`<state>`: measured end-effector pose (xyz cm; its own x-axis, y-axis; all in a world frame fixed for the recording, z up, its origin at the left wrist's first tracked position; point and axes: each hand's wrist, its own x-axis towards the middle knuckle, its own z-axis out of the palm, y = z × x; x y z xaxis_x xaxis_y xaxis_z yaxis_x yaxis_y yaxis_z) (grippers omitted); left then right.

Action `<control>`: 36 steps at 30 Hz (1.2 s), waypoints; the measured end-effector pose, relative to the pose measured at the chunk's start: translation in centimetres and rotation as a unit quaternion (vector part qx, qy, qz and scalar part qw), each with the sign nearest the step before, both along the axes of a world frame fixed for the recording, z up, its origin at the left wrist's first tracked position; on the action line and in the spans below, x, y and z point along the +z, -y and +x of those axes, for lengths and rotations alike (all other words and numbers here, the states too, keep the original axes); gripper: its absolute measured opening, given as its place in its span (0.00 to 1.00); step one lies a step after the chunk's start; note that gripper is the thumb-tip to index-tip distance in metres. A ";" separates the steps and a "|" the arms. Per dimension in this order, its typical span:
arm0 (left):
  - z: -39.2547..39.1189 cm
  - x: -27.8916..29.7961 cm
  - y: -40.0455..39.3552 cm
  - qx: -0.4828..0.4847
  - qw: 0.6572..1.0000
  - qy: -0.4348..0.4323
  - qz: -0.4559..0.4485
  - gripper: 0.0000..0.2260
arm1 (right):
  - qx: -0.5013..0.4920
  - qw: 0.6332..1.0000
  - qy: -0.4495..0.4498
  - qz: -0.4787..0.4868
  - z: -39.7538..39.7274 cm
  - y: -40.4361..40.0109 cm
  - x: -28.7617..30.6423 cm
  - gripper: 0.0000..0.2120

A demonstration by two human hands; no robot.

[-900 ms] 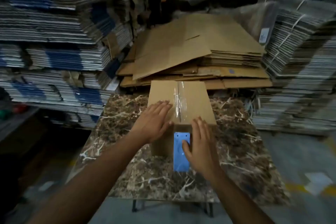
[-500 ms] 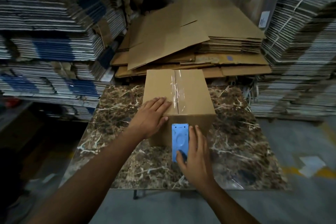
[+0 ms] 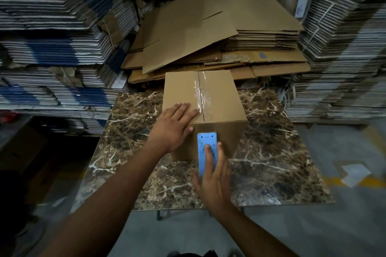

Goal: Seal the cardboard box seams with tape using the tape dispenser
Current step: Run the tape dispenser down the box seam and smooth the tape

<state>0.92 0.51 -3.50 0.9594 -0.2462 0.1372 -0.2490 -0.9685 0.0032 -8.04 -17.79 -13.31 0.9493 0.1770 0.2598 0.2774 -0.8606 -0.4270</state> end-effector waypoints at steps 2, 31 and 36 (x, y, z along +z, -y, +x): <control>-0.1 -0.1 0.0 -0.004 1.000 0.003 0.011 0.25 | 0.002 1.000 0.005 -0.026 0.2 -0.2 -0.3 0.46; 0.0 0.4 0.3 0.010 1.000 0.003 0.001 0.23 | 0.003 0.998 0.059 0.019 -0.3 -0.2 1.5 0.39; -0.1 0.6 0.4 0.009 1.000 -0.004 -0.006 0.23 | 0.011 0.997 0.074 0.008 -0.7 0.3 1.5 0.37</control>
